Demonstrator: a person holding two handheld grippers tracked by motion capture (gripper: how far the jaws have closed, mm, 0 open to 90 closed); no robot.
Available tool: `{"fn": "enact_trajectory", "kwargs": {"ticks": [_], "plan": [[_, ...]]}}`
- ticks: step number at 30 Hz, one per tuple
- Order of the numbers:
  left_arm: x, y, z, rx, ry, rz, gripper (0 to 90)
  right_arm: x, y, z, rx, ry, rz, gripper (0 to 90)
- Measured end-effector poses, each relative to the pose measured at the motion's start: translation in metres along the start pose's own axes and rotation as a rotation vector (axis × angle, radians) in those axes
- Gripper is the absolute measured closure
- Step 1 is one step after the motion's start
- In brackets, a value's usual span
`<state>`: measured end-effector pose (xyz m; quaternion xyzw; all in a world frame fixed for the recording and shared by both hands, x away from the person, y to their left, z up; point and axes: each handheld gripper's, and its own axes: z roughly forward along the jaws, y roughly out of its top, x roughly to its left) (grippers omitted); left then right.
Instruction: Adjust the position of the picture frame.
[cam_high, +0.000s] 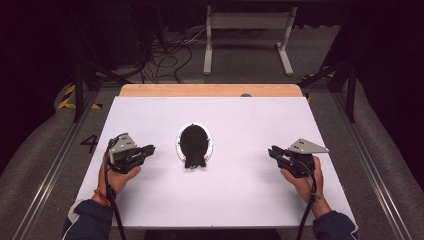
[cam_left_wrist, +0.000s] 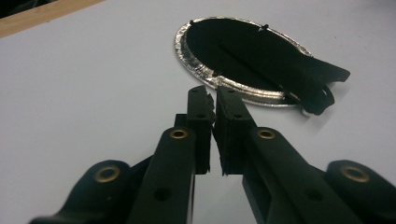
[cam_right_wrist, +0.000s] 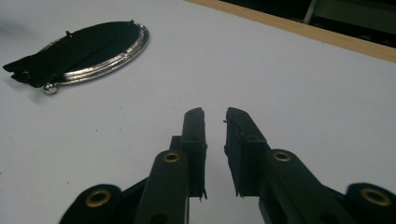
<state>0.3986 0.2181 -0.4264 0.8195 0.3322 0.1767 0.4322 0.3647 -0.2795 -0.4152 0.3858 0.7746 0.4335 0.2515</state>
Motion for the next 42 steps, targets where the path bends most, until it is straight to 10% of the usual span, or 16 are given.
{"fn": "enact_trajectory", "kwargs": {"ticks": [17,22,42], "plan": [[-0.002,0.025,0.084,0.119,-0.034,-0.040,86.8,0.054,0.028,0.078,0.079,0.093,-0.004,90.0],[-0.001,0.020,0.087,0.130,-0.059,-0.101,85.3,0.078,0.027,0.094,0.110,0.151,-0.022,90.0],[0.005,0.017,0.095,0.144,-0.012,-0.092,88.7,0.107,0.028,0.114,0.134,0.213,-0.059,90.0]]}}
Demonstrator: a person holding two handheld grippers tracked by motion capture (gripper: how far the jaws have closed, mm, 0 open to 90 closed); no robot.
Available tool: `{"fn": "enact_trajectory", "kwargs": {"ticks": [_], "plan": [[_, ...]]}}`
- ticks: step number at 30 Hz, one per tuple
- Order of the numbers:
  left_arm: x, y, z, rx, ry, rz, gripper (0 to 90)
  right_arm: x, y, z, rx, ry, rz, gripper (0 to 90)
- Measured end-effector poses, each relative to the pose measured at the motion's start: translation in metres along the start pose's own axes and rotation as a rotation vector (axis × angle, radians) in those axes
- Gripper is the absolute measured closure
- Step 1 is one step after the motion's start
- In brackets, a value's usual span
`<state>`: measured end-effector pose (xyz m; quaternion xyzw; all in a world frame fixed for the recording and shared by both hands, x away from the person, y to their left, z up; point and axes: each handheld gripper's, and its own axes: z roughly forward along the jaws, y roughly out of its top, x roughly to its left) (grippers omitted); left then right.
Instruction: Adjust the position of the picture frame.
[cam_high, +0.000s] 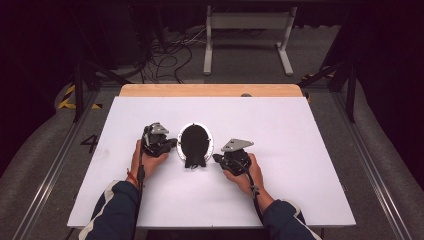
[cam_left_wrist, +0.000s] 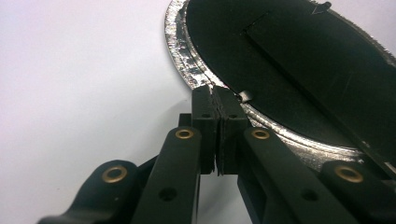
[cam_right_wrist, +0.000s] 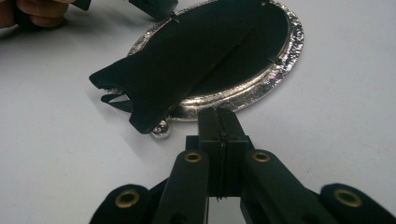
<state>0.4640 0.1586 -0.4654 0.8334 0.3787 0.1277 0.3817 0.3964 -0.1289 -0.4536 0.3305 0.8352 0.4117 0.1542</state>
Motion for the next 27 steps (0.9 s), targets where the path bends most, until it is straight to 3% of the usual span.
{"fn": "enact_trajectory", "kwargs": {"ticks": [4,15,16,20,27], "plan": [[-0.006,0.001,0.003,0.004,-0.045,0.010,89.7,0.002,0.003,0.000,-0.008,0.010,0.000,90.0],[-0.025,0.009,0.012,0.005,-0.069,0.047,89.9,-0.010,-0.014,-0.015,0.042,-0.008,0.010,90.0],[-0.027,0.009,0.013,0.002,-0.077,0.031,90.0,-0.011,-0.016,-0.017,0.045,-0.012,0.008,90.0],[-0.037,0.012,0.017,0.006,-0.093,0.074,90.0,-0.012,-0.021,-0.024,0.055,-0.010,0.005,90.0],[-0.053,0.016,0.023,0.007,-0.110,0.100,90.0,-0.012,-0.027,-0.036,0.067,-0.007,-0.004,90.0]]}}
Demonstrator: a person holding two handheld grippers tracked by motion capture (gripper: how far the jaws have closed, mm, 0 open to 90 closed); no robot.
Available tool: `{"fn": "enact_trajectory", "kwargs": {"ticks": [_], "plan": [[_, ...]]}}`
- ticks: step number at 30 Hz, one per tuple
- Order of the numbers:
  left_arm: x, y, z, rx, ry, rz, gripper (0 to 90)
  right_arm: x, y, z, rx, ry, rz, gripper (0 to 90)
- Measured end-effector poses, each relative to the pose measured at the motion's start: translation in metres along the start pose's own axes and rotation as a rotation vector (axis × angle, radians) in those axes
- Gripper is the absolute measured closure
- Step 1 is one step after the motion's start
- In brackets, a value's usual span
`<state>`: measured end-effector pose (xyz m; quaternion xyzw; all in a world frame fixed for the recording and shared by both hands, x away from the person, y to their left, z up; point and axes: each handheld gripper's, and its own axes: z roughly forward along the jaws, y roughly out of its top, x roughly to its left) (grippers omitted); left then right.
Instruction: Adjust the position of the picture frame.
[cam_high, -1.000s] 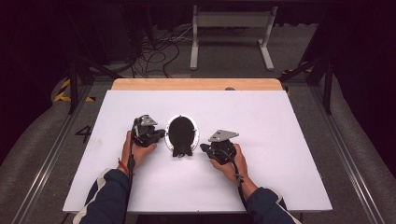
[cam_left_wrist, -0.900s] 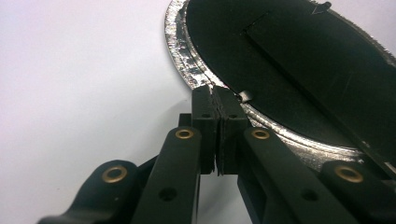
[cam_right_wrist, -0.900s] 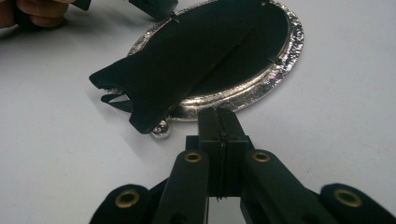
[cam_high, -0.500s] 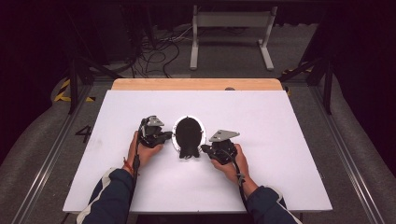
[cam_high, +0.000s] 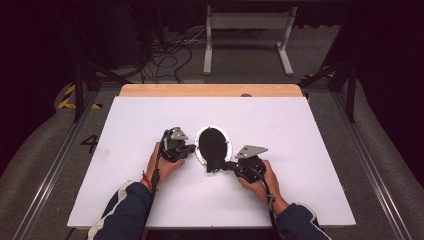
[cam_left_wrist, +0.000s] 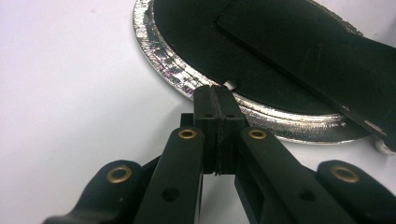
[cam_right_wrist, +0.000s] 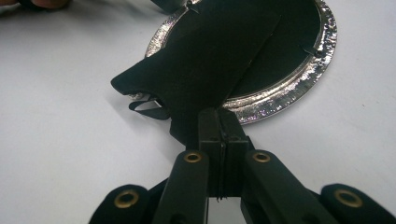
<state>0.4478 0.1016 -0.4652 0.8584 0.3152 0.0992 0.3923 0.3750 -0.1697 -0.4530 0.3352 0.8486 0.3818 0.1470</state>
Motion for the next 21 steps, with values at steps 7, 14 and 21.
{"fn": "enact_trajectory", "kwargs": {"ticks": [7,14,21], "plan": [[-0.008,0.005,0.006,0.004,-0.011,0.017,90.0,-0.003,-0.009,-0.006,0.006,-0.004,0.012,90.0],[-0.014,0.008,0.010,0.004,-0.042,0.031,90.0,-0.002,-0.013,-0.011,0.001,-0.005,0.026,90.0],[-0.023,0.010,0.012,0.008,-0.052,0.078,90.0,-0.002,-0.021,-0.020,0.007,0.010,0.019,90.0]]}}
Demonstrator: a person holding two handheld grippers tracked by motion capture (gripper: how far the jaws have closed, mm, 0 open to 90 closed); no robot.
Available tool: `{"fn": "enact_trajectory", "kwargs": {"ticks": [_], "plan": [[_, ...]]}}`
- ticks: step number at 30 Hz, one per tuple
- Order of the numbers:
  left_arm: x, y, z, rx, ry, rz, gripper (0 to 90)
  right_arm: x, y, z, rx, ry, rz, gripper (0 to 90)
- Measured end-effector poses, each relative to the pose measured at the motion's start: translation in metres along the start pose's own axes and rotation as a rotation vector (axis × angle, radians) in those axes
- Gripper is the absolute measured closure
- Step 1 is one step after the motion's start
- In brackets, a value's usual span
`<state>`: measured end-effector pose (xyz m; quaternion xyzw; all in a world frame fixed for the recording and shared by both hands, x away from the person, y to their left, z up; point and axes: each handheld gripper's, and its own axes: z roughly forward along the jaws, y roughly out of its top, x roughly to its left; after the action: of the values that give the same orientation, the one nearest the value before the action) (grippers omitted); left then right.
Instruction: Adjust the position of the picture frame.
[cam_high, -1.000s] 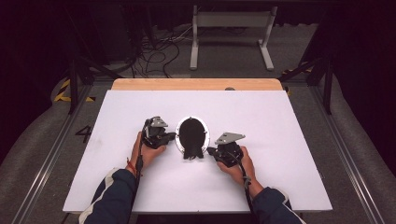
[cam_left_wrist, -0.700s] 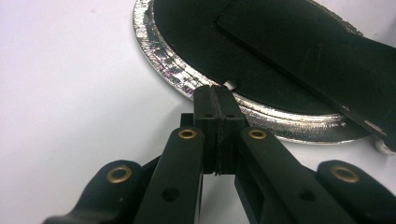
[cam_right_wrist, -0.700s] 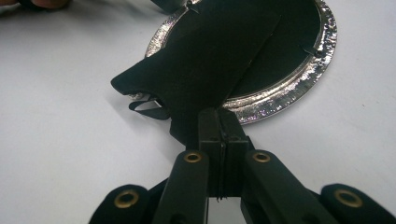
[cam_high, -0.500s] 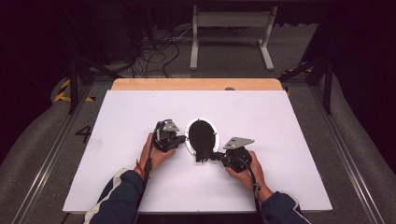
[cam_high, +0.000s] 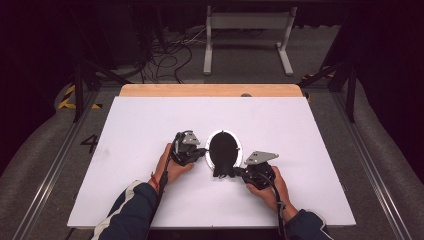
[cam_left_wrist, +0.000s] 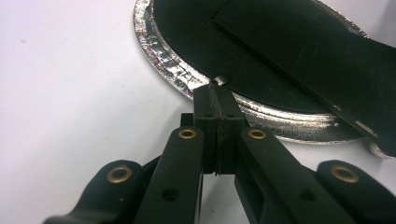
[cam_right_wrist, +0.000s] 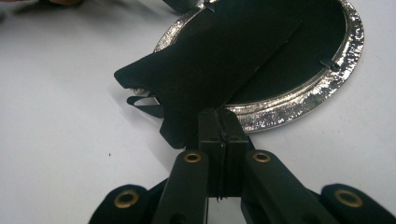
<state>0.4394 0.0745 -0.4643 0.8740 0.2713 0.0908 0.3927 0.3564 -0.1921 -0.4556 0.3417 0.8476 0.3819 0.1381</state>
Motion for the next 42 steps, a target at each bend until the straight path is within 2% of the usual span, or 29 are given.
{"fn": "enact_trajectory", "kwargs": {"ticks": [6,10,16,22,24,29,30,32,35,42], "plan": [[-0.001,0.001,0.001,0.000,-0.002,0.001,90.0,0.000,-0.003,-0.001,0.002,-0.007,-0.001,90.0],[-0.002,0.002,0.001,0.010,0.004,0.026,90.0,0.000,-0.003,-0.001,0.000,-0.006,0.007,90.0],[-0.002,0.002,0.001,0.007,-0.011,0.016,90.0,0.002,-0.004,-0.002,-0.002,-0.013,0.016,90.0],[-0.004,0.003,0.003,0.010,-0.020,0.040,90.0,0.005,-0.004,-0.006,-0.010,-0.005,0.015,90.0],[-0.004,0.004,0.003,0.010,-0.013,0.047,90.0,0.006,-0.003,-0.006,-0.005,-0.012,0.001,90.0],[-0.004,0.003,0.003,0.009,-0.018,0.046,90.0,0.004,-0.006,-0.005,0.017,-0.018,0.005,90.0],[-0.005,0.004,0.003,0.010,-0.018,0.060,90.0,0.004,-0.007,-0.004,0.018,-0.018,0.002,90.0],[-0.007,0.006,0.000,0.009,-0.017,0.099,90.0,0.003,-0.007,-0.005,0.018,-0.015,-0.002,89.7],[-0.009,0.007,-0.003,0.003,-0.018,0.118,89.8,0.004,-0.007,-0.005,0.021,-0.018,-0.013,89.0],[-0.008,0.006,-0.016,-0.025,-0.024,0.102,88.6,0.004,-0.007,-0.006,0.029,-0.014,-0.028,88.2]]}}
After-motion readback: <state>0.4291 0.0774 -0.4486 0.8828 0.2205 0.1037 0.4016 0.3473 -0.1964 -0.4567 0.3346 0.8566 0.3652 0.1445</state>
